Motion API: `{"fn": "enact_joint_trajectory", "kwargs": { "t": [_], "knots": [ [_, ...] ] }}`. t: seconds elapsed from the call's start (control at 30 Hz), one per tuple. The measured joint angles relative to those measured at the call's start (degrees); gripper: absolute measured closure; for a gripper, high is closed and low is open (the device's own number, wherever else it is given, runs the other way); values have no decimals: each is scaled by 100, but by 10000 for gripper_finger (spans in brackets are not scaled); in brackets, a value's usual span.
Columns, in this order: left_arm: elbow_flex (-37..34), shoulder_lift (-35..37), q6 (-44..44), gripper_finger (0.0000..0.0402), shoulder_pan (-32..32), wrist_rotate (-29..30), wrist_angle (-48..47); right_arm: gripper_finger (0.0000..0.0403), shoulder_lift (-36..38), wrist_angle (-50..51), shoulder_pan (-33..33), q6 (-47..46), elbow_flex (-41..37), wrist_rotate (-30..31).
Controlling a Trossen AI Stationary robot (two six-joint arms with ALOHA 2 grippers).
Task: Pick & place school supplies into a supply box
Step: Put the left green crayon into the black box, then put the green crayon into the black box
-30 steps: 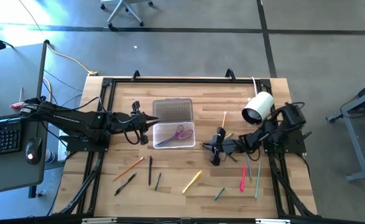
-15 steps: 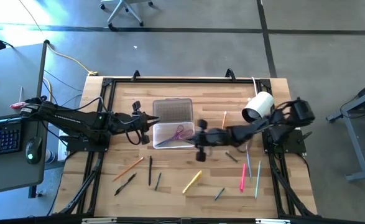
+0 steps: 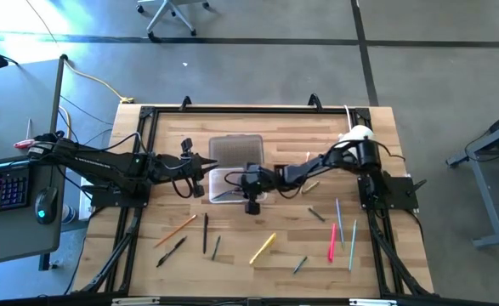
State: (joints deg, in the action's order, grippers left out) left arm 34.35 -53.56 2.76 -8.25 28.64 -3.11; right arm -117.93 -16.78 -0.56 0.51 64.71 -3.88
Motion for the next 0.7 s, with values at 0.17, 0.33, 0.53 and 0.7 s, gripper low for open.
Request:
{"fn": "enact_joint_trajectory", "kwargs": {
  "t": [0.17,0.33,0.53,0.7],
  "knots": [
    [0,0,0,309,0,-3,-4,340,55,154,-5,156,22,-22],
    [0,0,-3,309,0,-5,-13,305,576,317,162,259,14,-13],
    [0,0,-39,309,0,-9,-17,291,1665,1758,439,576,20,66],
    [0,0,-171,309,0,-22,-46,291,2425,3571,747,418,11,1267]
  ]
}}
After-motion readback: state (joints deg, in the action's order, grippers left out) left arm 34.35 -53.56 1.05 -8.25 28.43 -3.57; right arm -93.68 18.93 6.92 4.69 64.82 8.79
